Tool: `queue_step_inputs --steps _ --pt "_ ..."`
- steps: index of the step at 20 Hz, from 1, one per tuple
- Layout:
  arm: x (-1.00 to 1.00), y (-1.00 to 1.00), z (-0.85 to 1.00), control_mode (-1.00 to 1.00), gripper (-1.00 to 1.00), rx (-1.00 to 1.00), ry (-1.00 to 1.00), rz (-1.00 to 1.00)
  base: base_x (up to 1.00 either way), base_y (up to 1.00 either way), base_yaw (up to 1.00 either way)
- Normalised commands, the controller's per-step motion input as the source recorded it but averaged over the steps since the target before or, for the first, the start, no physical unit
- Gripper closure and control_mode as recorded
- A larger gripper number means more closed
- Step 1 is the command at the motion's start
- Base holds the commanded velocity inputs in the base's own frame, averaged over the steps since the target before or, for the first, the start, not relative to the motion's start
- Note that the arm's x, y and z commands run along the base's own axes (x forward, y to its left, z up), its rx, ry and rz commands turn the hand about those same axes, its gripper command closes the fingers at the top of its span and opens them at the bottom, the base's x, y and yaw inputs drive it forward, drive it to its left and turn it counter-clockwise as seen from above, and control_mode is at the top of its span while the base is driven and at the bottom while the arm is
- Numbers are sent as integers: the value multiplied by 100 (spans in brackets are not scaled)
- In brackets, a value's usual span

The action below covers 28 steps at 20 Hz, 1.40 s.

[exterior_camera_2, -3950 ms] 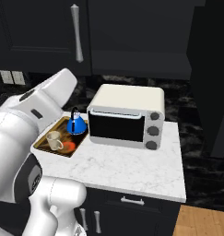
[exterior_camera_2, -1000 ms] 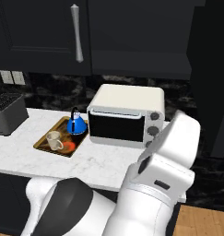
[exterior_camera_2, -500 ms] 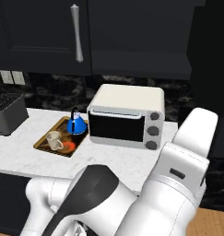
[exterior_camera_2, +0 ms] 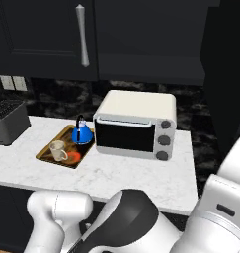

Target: Pick the kettle from the counter and place it on the tray. Then pick the mug from the cabinet and place it on the tray. Then close the cabinet doors.

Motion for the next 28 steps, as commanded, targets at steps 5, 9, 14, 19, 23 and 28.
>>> queue_step_inputs --steps 5,9,14,19,23,28 --pt "27 -36 -1 -100 -100 0 9 -6 0 0 0" --pt "37 -29 -1 -100 -100 0 8 0 0 0 0" --pt "36 -16 -9 -100 -100 0 8 0 0 0 0" --pt "43 -2 -10 -100 -100 0 12 0 0 0 0" --pt "46 -1 0 -100 -100 0 8 2 0 0 0" --pt "42 0 0 -100 -100 0 6 3 0 0 0"
